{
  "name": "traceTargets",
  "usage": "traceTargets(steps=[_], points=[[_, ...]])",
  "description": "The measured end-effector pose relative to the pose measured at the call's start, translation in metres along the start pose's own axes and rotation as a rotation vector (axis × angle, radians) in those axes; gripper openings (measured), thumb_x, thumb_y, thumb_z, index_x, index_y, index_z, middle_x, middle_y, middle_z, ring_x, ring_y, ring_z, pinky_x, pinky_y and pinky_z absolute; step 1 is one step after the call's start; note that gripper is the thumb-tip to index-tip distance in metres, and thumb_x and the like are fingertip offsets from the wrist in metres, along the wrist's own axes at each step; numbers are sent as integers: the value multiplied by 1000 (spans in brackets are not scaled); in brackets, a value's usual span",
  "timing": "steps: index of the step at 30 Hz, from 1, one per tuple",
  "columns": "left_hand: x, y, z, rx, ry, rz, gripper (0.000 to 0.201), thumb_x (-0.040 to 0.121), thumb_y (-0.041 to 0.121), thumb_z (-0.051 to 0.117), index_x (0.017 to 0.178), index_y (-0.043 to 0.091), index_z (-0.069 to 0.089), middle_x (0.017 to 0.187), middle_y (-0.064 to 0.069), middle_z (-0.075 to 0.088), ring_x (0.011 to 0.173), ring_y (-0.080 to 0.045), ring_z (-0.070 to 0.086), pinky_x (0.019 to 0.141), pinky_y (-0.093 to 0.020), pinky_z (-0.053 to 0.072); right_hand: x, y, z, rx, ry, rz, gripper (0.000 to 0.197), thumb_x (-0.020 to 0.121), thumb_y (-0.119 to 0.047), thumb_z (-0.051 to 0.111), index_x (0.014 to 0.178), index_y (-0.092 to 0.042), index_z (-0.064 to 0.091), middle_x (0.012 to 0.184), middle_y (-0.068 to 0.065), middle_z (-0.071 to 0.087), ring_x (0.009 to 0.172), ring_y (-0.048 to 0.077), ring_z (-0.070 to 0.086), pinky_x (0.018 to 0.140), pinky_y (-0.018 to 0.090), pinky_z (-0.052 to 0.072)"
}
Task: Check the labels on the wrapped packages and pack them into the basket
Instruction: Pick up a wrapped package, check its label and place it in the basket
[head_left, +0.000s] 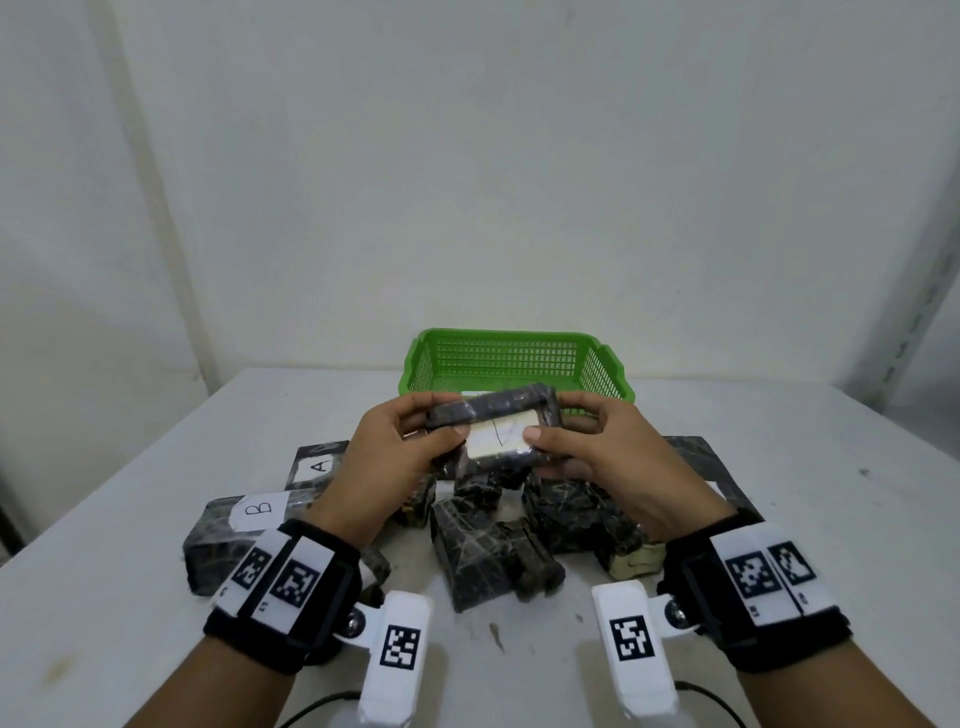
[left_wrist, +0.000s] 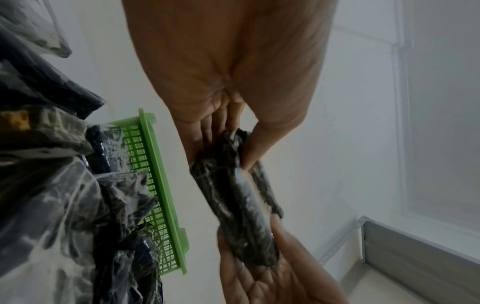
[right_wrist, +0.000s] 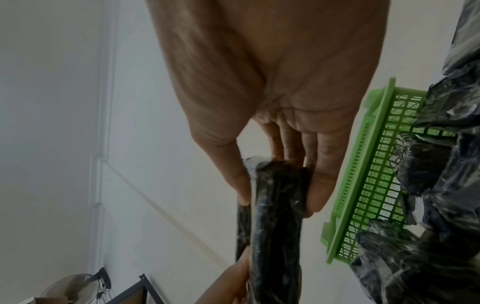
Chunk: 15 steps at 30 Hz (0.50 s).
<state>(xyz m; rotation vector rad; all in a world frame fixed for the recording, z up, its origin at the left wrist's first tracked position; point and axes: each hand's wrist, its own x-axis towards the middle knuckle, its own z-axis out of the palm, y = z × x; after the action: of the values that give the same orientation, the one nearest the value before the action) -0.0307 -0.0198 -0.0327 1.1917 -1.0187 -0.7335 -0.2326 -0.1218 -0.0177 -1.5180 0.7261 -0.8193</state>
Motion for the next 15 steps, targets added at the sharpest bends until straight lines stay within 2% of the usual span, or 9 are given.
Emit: traceTargets(steps=[2,4,7,9,12,14,15], points=[[0,1,-1,-33,-14,-20,31,87,0,72,114,13,70,110,-10,75,90,-24,72,81,-39,61,-1,-3,0,10,31,-38,54,81,-3,85,130,-6,61,110,10,80,98,26,79,82,39,65],[0,1,-1,78,-65,11,36,84,4,77,115,21,71,111,-5,75,93,-22,74,76,-35,61,-2,-6,-1,-47,72,-93,48,81,-2,85,124,-14,67,104,5,81,97,22,79,83,36,64],[2,-1,-3,250,-68,44,40,79,8,83,111,28,72,110,-4,74,94,-24,74,80,-38,62,-6,-11,-2,-110,74,-160,43,76,-10,89,113,-27,75,105,-1,81,103,17,76,88,32,60],[4,-4,-2,247,-32,12,38,76,12,85,106,29,71,110,-4,73,96,-26,74,84,-43,62,-8,-14,1,19,26,-164,44,76,-22,86,119,-21,76,114,4,79,109,22,75,92,38,61],[3,-5,2,230,-16,3,40,74,16,87,107,28,69,114,-5,72,103,-25,72,90,-47,59,-8,-17,6,205,-8,-28,49,86,-42,70,124,-11,72,118,10,75,109,31,73,91,46,63],[1,-4,8,229,-19,32,42,77,9,85,112,24,66,112,-1,73,104,-18,71,95,-45,58,-8,-18,6,197,-68,100,43,93,-46,64,121,-14,72,119,13,74,108,36,73,94,50,61],[0,-4,11,231,-25,43,44,78,6,83,115,22,65,112,1,73,105,-15,71,97,-43,57,-8,-17,5,208,-109,156,46,91,-47,65,124,-15,71,121,17,74,110,40,73,98,53,59]])
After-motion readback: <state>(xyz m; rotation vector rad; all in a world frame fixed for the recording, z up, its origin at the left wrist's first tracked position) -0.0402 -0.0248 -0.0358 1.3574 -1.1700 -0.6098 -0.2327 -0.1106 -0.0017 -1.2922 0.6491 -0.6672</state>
